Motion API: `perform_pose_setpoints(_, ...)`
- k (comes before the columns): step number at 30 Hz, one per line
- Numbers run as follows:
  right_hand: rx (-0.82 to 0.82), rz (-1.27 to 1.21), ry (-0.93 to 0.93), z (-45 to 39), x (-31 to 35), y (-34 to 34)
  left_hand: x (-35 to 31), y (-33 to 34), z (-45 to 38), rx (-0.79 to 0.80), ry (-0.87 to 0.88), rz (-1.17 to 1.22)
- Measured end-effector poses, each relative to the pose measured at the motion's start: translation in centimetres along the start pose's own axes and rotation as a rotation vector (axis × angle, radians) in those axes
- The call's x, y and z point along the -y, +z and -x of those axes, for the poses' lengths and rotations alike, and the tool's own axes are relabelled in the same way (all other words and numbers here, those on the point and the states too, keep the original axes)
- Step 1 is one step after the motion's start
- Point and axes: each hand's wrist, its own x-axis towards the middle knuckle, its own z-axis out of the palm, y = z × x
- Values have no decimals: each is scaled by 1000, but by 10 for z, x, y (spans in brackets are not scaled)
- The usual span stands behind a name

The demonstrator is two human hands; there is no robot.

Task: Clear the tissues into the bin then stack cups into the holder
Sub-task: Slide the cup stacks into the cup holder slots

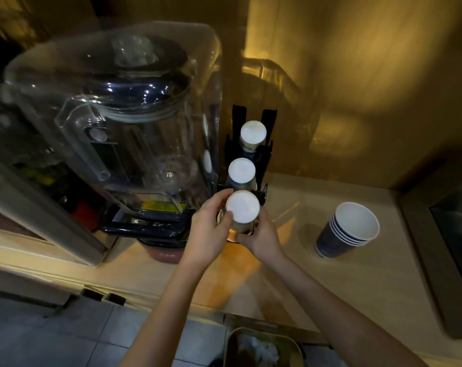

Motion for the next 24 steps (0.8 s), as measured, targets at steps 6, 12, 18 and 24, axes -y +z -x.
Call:
perform_pose_setpoints(6,92,-40,31,0,0,-3,17,14,-5,34,12,-232)
perform_pose_setpoints(12,107,65,-4,3,-2,-5,27,24,-11,77,-25,-373)
perform_pose_setpoints(18,-68,174,-31,6,-5,-5,25,33,-11,151,-28,-455)
perform_pose_setpoints(24,43,95,105,-3,0,-17,24,39,-14,162,-62,-530)
